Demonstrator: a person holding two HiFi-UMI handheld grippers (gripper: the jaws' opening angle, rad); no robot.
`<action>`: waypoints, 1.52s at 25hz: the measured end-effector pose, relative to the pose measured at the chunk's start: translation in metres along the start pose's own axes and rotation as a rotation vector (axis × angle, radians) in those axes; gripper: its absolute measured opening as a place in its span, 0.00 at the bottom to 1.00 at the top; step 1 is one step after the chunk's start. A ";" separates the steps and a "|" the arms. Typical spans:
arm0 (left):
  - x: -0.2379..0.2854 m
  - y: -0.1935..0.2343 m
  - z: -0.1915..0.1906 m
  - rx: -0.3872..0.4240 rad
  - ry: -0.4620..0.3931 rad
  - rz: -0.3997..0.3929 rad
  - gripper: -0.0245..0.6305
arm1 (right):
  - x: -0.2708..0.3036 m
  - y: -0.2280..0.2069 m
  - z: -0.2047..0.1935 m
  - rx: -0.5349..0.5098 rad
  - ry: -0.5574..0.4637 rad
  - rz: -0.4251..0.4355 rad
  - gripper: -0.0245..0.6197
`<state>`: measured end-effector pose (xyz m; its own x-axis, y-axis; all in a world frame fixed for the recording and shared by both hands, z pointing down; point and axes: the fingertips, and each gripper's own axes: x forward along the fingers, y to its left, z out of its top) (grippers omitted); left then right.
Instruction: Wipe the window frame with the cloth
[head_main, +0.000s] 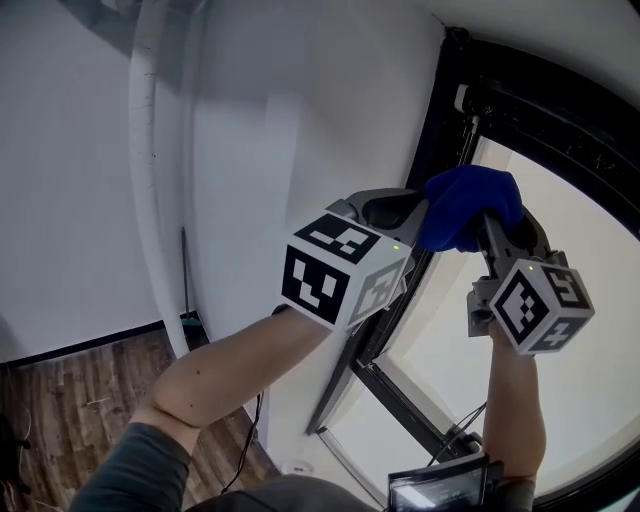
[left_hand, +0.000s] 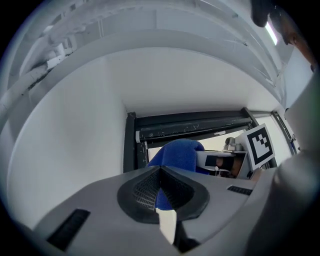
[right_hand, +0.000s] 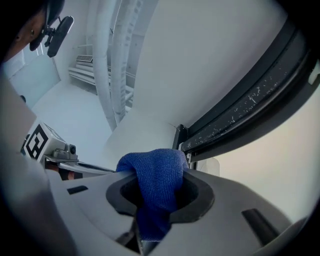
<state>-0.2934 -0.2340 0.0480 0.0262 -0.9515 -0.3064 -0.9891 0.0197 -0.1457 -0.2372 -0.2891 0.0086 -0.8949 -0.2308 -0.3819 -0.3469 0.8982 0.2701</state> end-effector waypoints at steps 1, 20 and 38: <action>0.003 0.004 0.006 0.007 -0.009 0.003 0.05 | 0.006 0.000 0.004 -0.004 -0.009 0.000 0.22; 0.044 0.048 0.067 0.102 -0.099 0.022 0.05 | 0.103 -0.039 0.070 -0.156 -0.082 -0.212 0.22; 0.066 -0.004 0.047 0.055 -0.092 -0.146 0.05 | 0.051 -0.068 0.098 -0.197 -0.120 -0.329 0.22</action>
<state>-0.2809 -0.2826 -0.0162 0.1849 -0.9133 -0.3629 -0.9644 -0.0975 -0.2459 -0.2316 -0.3254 -0.1164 -0.6918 -0.4385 -0.5738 -0.6672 0.6921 0.2755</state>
